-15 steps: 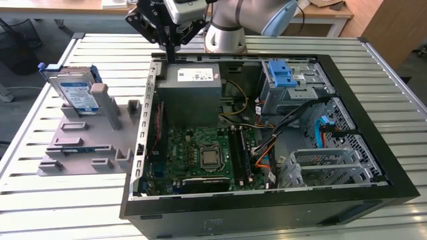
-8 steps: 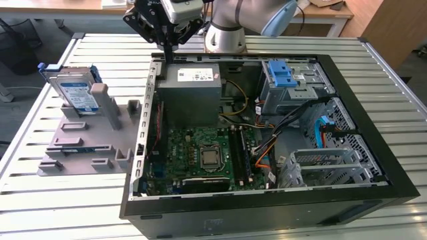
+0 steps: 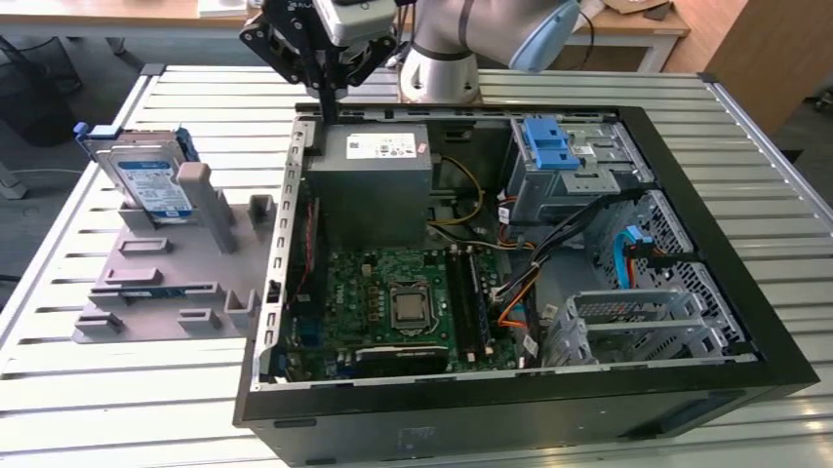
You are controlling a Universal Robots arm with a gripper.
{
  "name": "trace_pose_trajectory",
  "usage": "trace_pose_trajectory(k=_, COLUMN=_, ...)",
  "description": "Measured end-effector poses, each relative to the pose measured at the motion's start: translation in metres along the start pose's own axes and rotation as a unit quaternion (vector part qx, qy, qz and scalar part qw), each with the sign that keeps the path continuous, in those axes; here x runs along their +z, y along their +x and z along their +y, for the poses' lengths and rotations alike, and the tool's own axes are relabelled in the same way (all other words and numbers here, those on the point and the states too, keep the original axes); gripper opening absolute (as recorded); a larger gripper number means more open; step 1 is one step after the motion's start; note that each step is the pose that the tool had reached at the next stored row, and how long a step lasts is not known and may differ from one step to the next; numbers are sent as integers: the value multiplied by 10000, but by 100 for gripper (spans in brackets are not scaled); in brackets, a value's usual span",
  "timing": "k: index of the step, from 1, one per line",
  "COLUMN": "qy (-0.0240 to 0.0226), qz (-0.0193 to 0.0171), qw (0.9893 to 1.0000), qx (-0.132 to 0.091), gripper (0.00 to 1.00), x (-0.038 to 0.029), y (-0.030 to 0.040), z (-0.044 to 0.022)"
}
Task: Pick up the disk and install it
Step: 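Reach for the disk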
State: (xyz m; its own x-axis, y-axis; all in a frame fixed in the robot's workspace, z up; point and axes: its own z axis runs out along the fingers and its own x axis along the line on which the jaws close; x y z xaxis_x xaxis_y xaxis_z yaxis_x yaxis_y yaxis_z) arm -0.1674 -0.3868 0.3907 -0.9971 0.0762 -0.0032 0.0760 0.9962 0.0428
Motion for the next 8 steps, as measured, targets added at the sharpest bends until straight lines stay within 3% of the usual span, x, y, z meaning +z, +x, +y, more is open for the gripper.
trace_pose_trajectory(k=8, qy=0, qz=0, qw=10000, qx=0, gripper=11, x=-1, y=71, z=-5)
